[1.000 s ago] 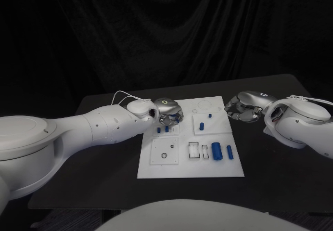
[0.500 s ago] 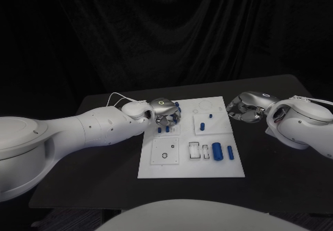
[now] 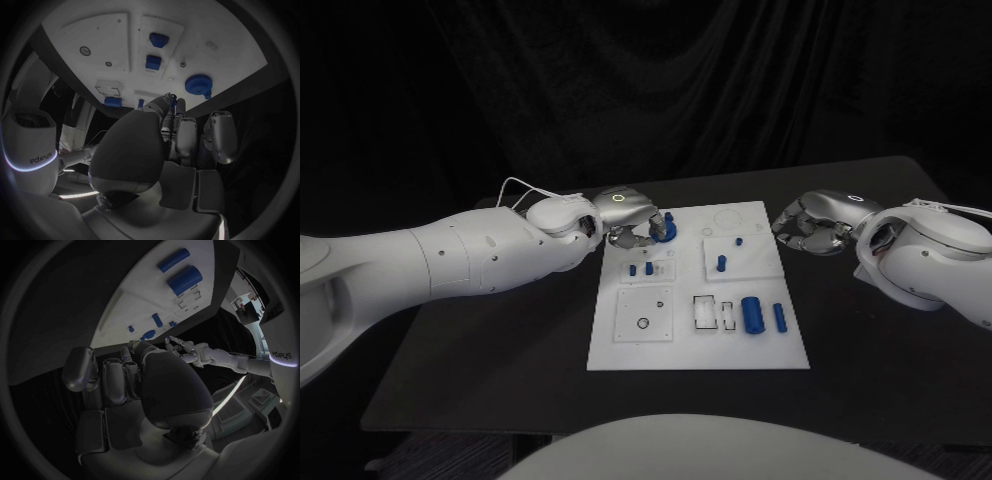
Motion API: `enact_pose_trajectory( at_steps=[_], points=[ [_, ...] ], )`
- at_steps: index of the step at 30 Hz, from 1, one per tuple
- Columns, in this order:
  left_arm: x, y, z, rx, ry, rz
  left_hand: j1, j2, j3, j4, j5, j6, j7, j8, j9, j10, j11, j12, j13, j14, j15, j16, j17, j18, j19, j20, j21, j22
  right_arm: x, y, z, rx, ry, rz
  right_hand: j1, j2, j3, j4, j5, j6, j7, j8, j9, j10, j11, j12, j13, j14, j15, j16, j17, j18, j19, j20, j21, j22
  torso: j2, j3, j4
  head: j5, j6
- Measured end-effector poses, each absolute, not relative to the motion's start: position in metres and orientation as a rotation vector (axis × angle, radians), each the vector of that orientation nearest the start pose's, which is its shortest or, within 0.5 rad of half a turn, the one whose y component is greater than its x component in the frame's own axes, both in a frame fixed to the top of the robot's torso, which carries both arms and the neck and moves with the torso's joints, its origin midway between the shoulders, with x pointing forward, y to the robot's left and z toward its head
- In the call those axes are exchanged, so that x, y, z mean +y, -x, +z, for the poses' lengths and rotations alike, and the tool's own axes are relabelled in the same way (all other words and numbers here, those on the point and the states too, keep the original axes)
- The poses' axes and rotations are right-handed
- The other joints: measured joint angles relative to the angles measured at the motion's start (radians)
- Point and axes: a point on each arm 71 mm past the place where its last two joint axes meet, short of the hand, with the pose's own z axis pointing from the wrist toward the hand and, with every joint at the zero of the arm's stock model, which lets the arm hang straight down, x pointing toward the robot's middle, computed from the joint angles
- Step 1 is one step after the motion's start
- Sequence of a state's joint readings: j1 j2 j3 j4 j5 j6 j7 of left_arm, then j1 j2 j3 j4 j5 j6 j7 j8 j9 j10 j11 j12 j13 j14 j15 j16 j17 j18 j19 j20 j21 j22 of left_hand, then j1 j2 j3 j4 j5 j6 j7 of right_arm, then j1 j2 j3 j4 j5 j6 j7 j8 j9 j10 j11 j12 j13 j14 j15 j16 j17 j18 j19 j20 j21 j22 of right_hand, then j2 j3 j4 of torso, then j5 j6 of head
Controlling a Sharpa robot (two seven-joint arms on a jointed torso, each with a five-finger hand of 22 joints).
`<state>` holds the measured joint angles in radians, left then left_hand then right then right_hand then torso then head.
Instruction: Assemble the parts on the task board
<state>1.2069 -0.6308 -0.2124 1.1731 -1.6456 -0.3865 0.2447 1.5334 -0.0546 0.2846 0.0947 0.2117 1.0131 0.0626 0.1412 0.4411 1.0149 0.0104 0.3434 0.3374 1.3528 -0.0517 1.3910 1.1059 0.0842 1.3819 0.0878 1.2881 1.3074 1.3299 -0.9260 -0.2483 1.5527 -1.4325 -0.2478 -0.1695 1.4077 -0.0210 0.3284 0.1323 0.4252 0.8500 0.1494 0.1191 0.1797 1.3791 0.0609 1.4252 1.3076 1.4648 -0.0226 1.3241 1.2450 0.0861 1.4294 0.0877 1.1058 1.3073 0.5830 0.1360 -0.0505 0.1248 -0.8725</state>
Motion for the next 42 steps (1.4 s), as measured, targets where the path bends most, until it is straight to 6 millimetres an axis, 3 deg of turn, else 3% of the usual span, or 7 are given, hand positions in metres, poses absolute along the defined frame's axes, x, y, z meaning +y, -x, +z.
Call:
enact_pose_trajectory(
  at_steps=[14, 25, 42],
  points=[
    [0.194, -0.511, -0.255, 1.665, -0.623, -0.627, -0.003, -0.003, 0.0, 0.0, -0.004, 0.0, 0.0, -0.005, 0.0, 0.008, 0.005, -0.008, -0.004, 0.0, 0.0, -0.001, -0.005, 0.0, 0.0, 0.0, 0.0, 0.0, -0.241, -0.472, -0.206, 1.842, 0.192, 0.471, 0.0, 0.0, 0.0, 0.0, 0.0, 0.0, 0.0, 0.0, 0.0, 0.0, 0.0, 0.0, 0.0, 0.0, 0.0, -0.004, -0.001, 0.0, 0.0, 0.0, -0.006, 0.0, -0.005, 0.0009, 0.0034, -0.002, 0.0],
    [0.197, -0.513, -0.27, 1.711, -0.613, -0.602, -0.004, -0.004, 0.0, 0.0, -0.006, -0.004, 0.003, -0.012, -0.003, 0.027, 0.006, -0.012, -0.009, -0.003, 0.003, -0.005, -0.013, 0.0, 0.0, 0.0, -0.004, 0.0, -0.242, -0.471, -0.208, 1.846, 0.191, 0.471, -0.004, -0.004, 0.0, 0.0, 0.0, 0.0, 0.0, 0.0, 0.0, 0.0, 0.0, 0.0, 0.0, 0.0, 0.0, -0.004, -0.003, 0.0, 0.0, 0.0, -0.006, 0.0, 0.001, -0.0035, 0.0033, 0.002, 0.0],
    [0.195, -0.512, -0.286, 1.744, -0.607, -0.593, -0.008, -0.008, 0.0, 0.0, -0.009, -0.004, 0.004, -0.013, -0.004, 0.035, 0.004, -0.013, -0.007, -0.006, 0.005, -0.009, -0.022, 0.0, 0.0, 0.0, -0.008, 0.0, -0.241, -0.471, -0.209, 1.848, 0.193, 0.473, -0.004, -0.004, 0.0, 0.0, 0.0, 0.0, 0.0, 0.0, 0.0, 0.0, 0.0, 0.0, 0.0, 0.0, 0.0, -0.004, -0.003, 0.0, 0.0, 0.0, -0.006, 0.0, 0.002, -0.0005, 0.0, 0.005, 0.0]
  ],
)
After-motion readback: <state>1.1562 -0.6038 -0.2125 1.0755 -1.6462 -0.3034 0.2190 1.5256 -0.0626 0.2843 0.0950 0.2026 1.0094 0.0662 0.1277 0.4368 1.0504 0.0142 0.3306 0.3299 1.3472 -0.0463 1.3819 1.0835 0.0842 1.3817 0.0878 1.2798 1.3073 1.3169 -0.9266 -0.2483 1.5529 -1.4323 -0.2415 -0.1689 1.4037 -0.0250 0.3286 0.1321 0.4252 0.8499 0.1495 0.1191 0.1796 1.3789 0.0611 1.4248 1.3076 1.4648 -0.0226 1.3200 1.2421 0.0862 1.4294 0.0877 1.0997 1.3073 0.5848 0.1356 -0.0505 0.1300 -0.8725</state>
